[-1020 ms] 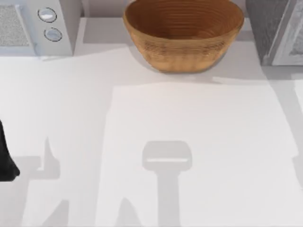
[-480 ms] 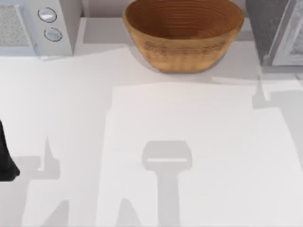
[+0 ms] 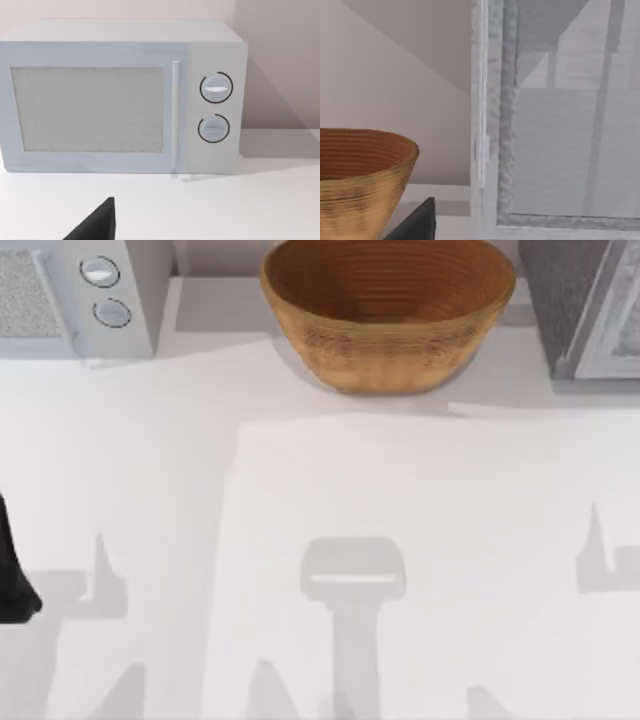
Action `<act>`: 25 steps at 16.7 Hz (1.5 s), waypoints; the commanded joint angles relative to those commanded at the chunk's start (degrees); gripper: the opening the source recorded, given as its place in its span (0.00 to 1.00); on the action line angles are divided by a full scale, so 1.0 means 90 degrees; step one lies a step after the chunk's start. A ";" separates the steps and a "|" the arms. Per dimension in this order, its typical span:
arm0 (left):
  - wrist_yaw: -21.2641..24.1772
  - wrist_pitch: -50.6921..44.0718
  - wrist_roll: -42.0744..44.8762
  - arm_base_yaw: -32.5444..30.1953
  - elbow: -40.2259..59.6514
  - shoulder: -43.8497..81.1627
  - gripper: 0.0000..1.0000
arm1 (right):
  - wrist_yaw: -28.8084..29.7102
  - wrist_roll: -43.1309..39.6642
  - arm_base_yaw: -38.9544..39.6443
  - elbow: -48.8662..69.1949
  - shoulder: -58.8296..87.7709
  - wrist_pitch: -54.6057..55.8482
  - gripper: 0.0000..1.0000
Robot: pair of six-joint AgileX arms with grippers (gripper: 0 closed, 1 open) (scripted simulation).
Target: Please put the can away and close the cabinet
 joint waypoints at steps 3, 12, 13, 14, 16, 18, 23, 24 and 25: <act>0.0000 0.0000 0.0000 0.0000 0.0000 0.0000 1.00 | 0.0117 0.0010 0.0009 -0.1099 -0.0682 0.0145 1.00; 0.0000 0.0000 0.0000 0.0000 0.0000 0.0000 1.00 | 0.0178 0.0044 0.0024 -0.1597 -0.0915 0.0182 1.00; 0.0000 0.0000 0.0000 0.0000 0.0000 0.0000 1.00 | 0.0112 0.0046 -0.0036 -0.1569 -0.0845 0.0252 1.00; 0.0000 0.0000 0.0000 0.0000 0.0000 0.0000 1.00 | -0.0013 0.0049 -0.0154 -0.1517 -0.0708 0.0387 1.00; 0.0000 0.0000 0.0000 0.0000 0.0000 0.0000 1.00 | -0.0410 0.0054 -0.0540 -0.1358 -0.0233 0.0844 1.00; 0.0000 0.0000 0.0000 0.0000 0.0000 0.0000 1.00 | -0.0954 0.0056 -0.1088 -0.1148 0.0507 0.1497 1.00; 0.0000 0.0000 0.0000 0.0000 0.0000 0.0000 1.00 | -0.2703 0.0065 -0.2905 -0.0503 0.3212 0.3627 1.00; 0.0000 0.0000 0.0000 0.0000 0.0000 0.0000 1.00 | -0.3082 0.0070 -0.3297 -0.0366 0.3826 0.4083 1.00; 0.0000 0.0000 0.0000 0.0000 0.0000 0.0000 1.00 | -0.3458 0.0077 -0.3687 -0.0232 0.4445 0.4537 1.00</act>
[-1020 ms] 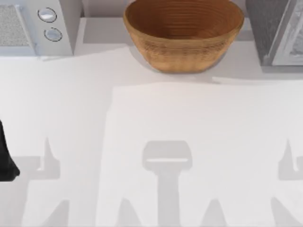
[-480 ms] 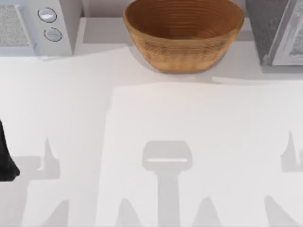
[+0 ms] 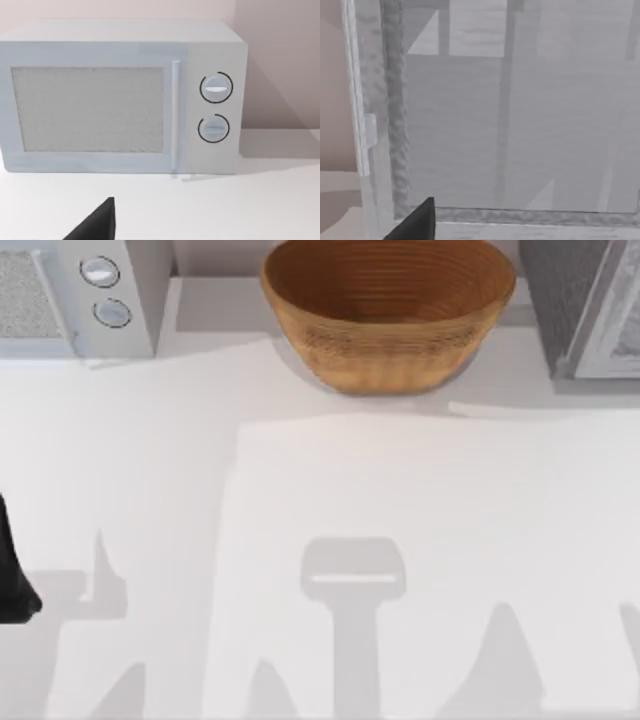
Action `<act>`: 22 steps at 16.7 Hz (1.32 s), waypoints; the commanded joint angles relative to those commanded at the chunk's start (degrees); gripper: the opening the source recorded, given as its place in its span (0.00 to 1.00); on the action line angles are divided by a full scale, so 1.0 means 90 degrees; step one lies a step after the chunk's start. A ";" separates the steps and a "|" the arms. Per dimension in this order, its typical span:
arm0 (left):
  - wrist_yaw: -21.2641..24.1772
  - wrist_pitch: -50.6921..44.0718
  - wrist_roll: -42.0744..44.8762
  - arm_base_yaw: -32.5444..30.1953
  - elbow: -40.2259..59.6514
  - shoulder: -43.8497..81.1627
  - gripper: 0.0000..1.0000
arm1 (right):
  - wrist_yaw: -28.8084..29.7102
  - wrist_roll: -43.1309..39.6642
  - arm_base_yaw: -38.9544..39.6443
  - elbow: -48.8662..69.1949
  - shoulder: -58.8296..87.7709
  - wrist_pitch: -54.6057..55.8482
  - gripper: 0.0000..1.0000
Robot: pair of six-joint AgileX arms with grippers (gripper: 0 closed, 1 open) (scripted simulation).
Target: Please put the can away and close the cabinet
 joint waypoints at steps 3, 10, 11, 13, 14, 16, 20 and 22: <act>0.0000 0.0000 0.0000 0.0000 0.0000 0.0000 1.00 | -0.1072 0.0030 -0.1098 0.0378 0.1780 0.1281 1.00; 0.0000 0.0000 0.0000 0.0000 0.0000 0.0000 1.00 | -0.2692 0.0106 -0.2721 0.0936 0.4343 0.3190 1.00; 0.0000 0.0000 0.0000 0.0000 0.0000 0.0000 1.00 | -0.2767 0.0110 -0.2793 0.0961 0.4448 0.3266 1.00; 0.0000 0.0000 0.0000 0.0000 0.0000 0.0000 1.00 | -0.2795 0.0111 -0.2820 0.0970 0.4487 0.3293 1.00; 0.0000 0.0000 0.0000 0.0000 0.0000 0.0000 1.00 | -0.2795 0.0111 -0.2820 0.0970 0.4487 0.3293 1.00; 0.0000 0.0000 0.0000 0.0000 0.0000 0.0000 1.00 | -0.2780 0.0109 -0.2794 0.0945 0.4472 0.3275 1.00; 0.0000 0.0000 0.0000 0.0000 0.0000 0.0000 1.00 | -0.2835 0.0107 -0.2824 0.1342 0.4456 0.2872 1.00; 0.0000 0.0000 0.0000 0.0000 0.0000 0.0000 1.00 | -0.2894 0.0099 -0.2869 0.1918 0.4427 0.2288 1.00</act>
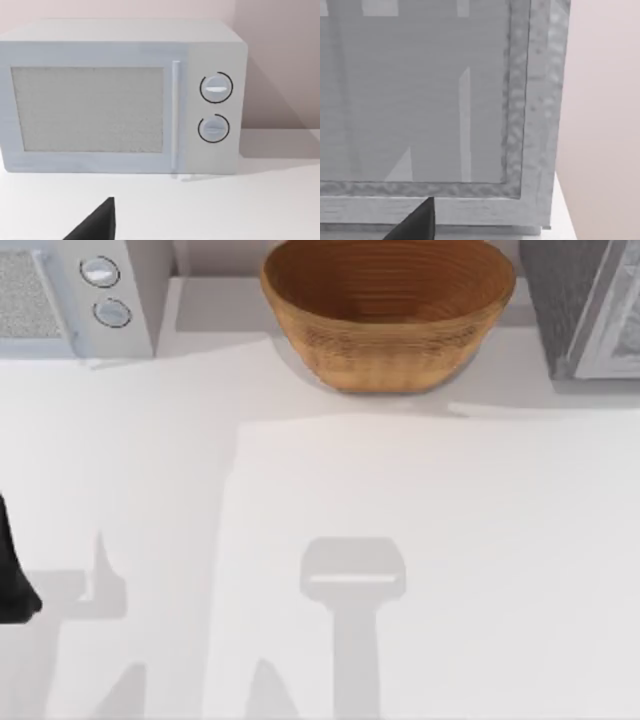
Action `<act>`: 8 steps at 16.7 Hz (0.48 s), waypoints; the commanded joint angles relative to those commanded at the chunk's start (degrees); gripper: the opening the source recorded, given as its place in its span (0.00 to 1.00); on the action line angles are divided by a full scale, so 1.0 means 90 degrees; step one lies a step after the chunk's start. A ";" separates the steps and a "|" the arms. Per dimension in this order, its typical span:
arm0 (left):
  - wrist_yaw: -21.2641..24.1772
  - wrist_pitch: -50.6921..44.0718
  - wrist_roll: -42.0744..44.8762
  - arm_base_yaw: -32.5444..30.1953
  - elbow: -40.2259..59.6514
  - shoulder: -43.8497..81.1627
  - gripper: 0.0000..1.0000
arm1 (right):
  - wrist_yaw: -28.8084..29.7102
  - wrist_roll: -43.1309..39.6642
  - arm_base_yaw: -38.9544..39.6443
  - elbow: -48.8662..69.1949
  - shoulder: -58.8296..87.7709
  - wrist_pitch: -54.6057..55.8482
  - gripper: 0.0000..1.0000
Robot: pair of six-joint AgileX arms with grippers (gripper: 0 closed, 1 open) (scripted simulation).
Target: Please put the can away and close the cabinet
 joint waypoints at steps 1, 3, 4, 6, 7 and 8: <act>0.0000 0.0000 0.0000 0.0000 0.0000 0.0000 1.00 | -0.0031 -0.0005 -0.0027 0.0363 -0.0022 -0.0367 1.00; 0.0000 0.0000 0.0000 0.0000 0.0000 0.0000 1.00 | -0.0086 -0.0015 -0.0082 0.1202 -0.0088 -0.1215 1.00; 0.0000 0.0000 0.0000 0.0000 0.0000 0.0000 1.00 | -0.0110 -0.0019 -0.0108 0.1667 -0.0132 -0.1695 1.00; 0.0000 0.0000 0.0000 0.0000 0.0000 0.0000 1.00 | -0.0146 -0.0024 -0.0150 0.2647 -0.0244 -0.2777 1.00; 0.0000 0.0000 0.0000 0.0000 0.0000 0.0000 1.00 | -0.0157 -0.0024 -0.0165 0.3150 -0.0312 -0.3371 1.00; 0.0000 0.0000 0.0000 0.0000 0.0000 0.0000 1.00 | -0.0164 -0.0024 -0.0174 0.3656 -0.0386 -0.3994 1.00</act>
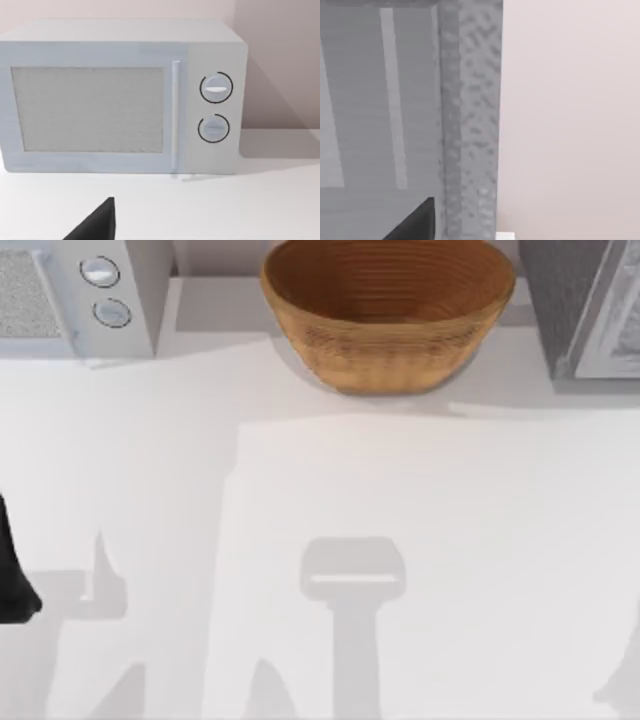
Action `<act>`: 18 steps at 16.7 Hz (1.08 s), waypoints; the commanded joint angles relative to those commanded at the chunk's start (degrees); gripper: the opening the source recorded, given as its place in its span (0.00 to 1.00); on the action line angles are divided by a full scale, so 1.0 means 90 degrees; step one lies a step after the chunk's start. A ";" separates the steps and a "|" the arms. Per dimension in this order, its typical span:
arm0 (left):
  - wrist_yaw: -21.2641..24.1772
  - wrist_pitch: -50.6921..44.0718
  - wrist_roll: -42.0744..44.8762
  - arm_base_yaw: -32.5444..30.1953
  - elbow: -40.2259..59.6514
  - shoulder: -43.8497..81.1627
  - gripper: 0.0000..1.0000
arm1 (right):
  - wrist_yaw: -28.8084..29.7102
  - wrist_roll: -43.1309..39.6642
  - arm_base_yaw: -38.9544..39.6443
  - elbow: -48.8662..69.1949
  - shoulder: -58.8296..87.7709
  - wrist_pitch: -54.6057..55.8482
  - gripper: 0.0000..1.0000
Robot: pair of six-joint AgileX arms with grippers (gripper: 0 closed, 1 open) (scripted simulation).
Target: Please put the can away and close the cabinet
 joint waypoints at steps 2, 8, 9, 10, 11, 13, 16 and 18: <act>0.0000 0.0000 0.0000 0.0000 0.0000 0.0000 1.00 | -0.0001 0.0003 -0.0005 0.0989 -0.0166 -0.1291 1.00; 0.0000 0.0000 0.0000 0.0000 0.0000 0.0000 1.00 | 0.0078 0.0022 0.0072 0.3419 -0.0705 -0.4354 1.00; 0.0000 0.0000 0.0000 0.0000 0.0000 0.0000 1.00 | 0.0096 0.0025 0.0088 0.3685 -0.0776 -0.4643 1.00; 0.0000 0.0000 0.0000 0.0000 0.0000 0.0000 1.00 | 0.0110 0.0028 0.0102 0.3892 -0.0833 -0.4866 1.00; 0.0000 0.0000 0.0000 0.0000 0.0000 0.0000 1.00 | 0.0120 0.0030 0.0113 0.4038 -0.0875 -0.5020 1.00; 0.0000 0.0000 0.0000 0.0000 0.0000 0.0000 1.00 | 0.0130 0.0032 0.0122 0.4142 -0.0908 -0.5130 1.00; 0.0000 0.0000 0.0000 0.0000 0.0000 0.0000 1.00 | 0.0130 0.0032 0.0122 0.4142 -0.0908 -0.5130 1.00; 0.0000 0.0000 0.0000 0.0000 0.0000 0.0000 1.00 | 0.0128 0.0032 0.0102 0.4150 -0.0896 -0.5111 1.00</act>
